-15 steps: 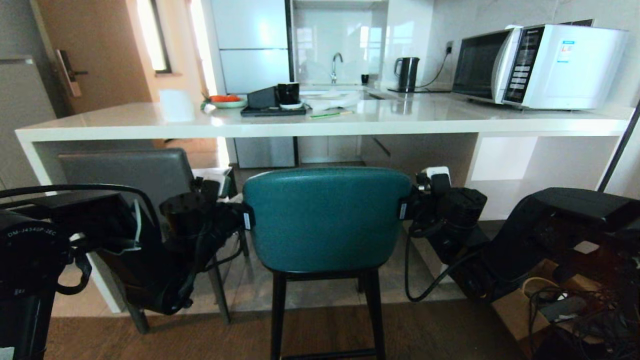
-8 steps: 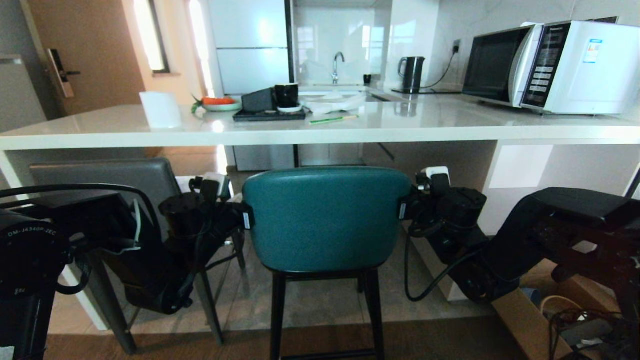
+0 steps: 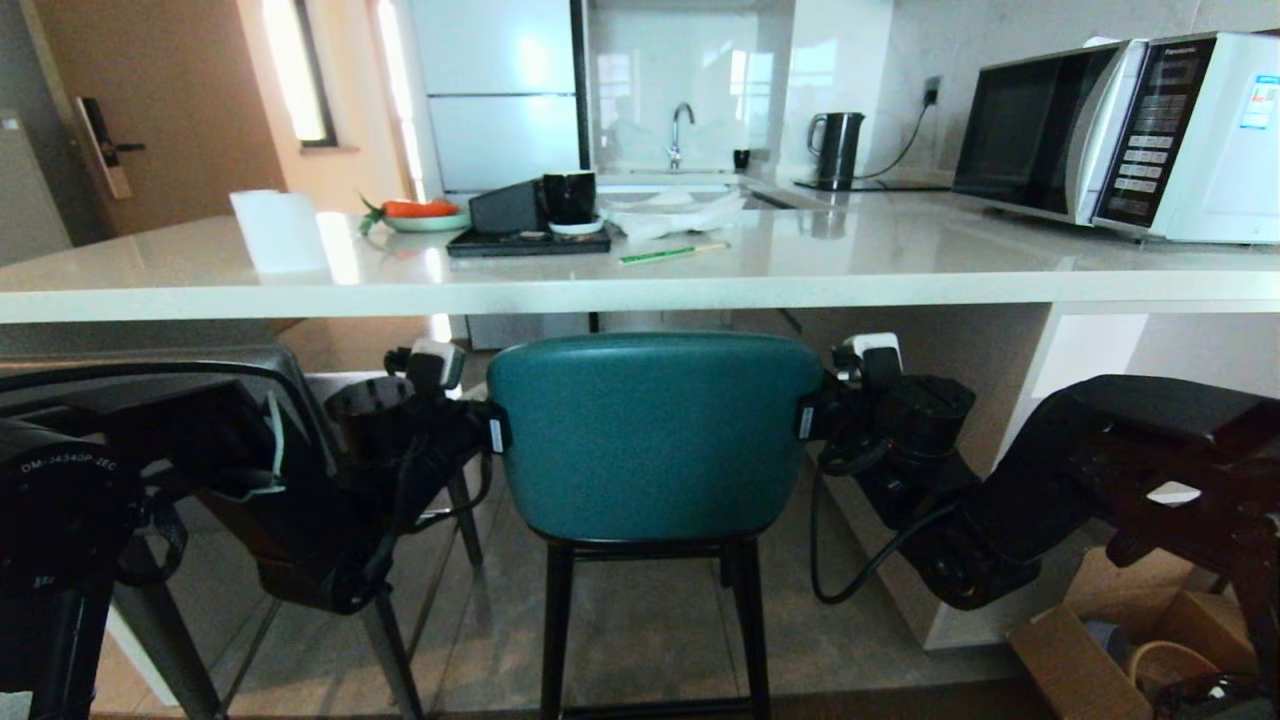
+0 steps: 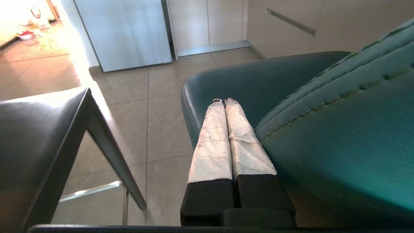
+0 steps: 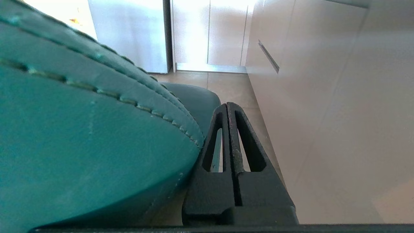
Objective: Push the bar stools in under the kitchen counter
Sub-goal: Push the blue chair back under the dining table
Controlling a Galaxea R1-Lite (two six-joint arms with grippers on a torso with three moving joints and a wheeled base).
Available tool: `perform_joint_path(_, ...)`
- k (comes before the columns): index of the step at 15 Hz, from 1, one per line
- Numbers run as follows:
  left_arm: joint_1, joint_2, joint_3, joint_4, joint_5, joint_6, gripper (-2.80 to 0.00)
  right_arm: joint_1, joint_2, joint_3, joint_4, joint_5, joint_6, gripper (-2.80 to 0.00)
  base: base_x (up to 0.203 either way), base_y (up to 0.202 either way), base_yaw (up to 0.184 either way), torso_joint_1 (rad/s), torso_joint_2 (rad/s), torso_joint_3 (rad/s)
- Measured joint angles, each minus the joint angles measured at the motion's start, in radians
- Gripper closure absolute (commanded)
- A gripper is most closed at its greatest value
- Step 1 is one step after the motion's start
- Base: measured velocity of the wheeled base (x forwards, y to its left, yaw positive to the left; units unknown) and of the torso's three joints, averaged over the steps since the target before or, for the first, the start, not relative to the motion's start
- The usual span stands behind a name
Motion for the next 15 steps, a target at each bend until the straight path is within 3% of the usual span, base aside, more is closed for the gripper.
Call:
perform_joint_path(5,0.0,0.003,-0.017,0.002,0.0,-0.001,0.0,0.0,-0.001,0.013,-0.017,-0.001,0.0,0.0,0.169,0.0,0.001,0.005,0.0,0.0)
perform_joint_path(13,-0.001,-0.013,0.023,-0.006,0.028,0.0,0.0,0.002,-0.019,0.048,-0.034,-0.001,0.001,0.0,0.0,0.0,0.0,0.0,0.0,0.0)
perform_joint_path(15,-0.014,-0.037,0.071,-0.008,0.069,0.018,0.0,0.005,-0.042,0.077,-0.031,-0.002,0.003,0.0,0.0,0.0,0.0,0.0,0.0,0.0)
